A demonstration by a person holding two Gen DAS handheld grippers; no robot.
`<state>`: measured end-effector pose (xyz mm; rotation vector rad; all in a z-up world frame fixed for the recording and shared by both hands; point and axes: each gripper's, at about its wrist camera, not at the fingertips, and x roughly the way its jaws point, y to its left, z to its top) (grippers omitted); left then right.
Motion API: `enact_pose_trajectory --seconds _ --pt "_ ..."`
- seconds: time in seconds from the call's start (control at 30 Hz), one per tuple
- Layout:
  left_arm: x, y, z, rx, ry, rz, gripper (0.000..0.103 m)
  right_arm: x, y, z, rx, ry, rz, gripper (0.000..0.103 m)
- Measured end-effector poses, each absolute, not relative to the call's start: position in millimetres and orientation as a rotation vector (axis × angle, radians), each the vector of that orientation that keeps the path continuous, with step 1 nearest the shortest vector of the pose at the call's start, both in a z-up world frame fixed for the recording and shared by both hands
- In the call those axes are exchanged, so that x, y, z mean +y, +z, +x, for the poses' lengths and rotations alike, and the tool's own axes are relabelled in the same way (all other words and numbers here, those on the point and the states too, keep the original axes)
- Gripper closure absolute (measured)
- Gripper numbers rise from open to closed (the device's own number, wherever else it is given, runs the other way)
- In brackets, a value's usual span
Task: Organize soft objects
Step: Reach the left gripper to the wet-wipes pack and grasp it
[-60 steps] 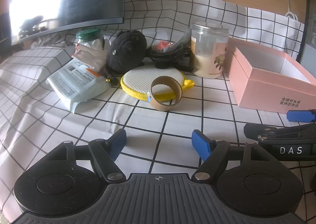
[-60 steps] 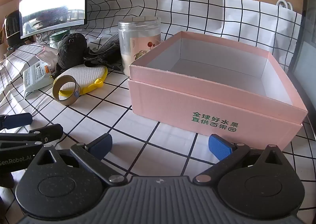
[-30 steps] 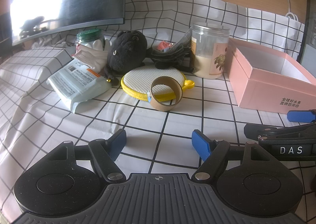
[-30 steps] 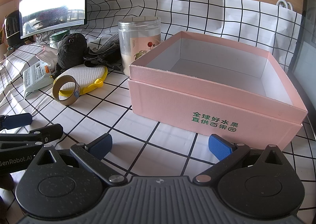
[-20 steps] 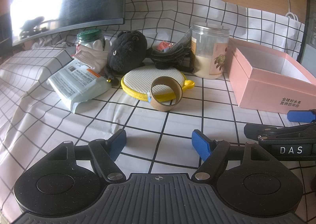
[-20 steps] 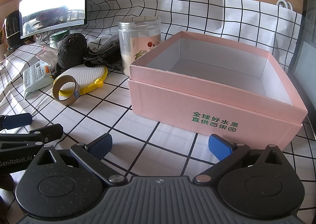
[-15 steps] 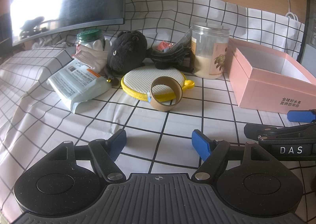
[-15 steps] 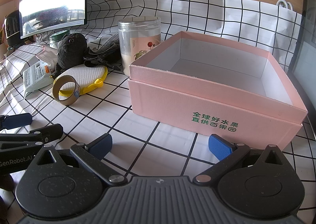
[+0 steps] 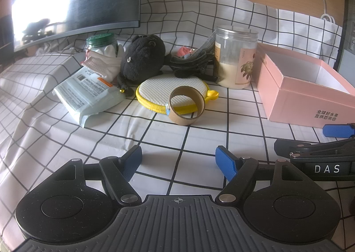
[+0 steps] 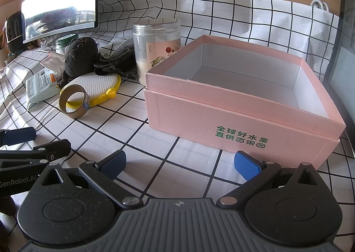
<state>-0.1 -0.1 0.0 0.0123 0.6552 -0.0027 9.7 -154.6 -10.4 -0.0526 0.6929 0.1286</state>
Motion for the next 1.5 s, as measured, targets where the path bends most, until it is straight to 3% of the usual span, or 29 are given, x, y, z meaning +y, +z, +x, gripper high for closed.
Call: enact_pose_trajectory --seconds 1.1,1.17,1.3,1.5 --pt "-1 -2 -1 0.654 -0.002 0.011 0.024 -155 -10 9 0.695 0.137 -0.053 0.000" --pt "-1 -3 -2 0.652 0.002 0.008 0.025 -155 -7 10 0.723 0.152 -0.061 0.000" --pt "0 -2 -7 0.646 0.016 -0.003 0.037 -154 -1 20 0.806 0.167 -0.074 0.000" --pt "46 10 8 0.666 -0.001 -0.088 0.036 -153 3 25 0.886 0.131 -0.064 0.000"
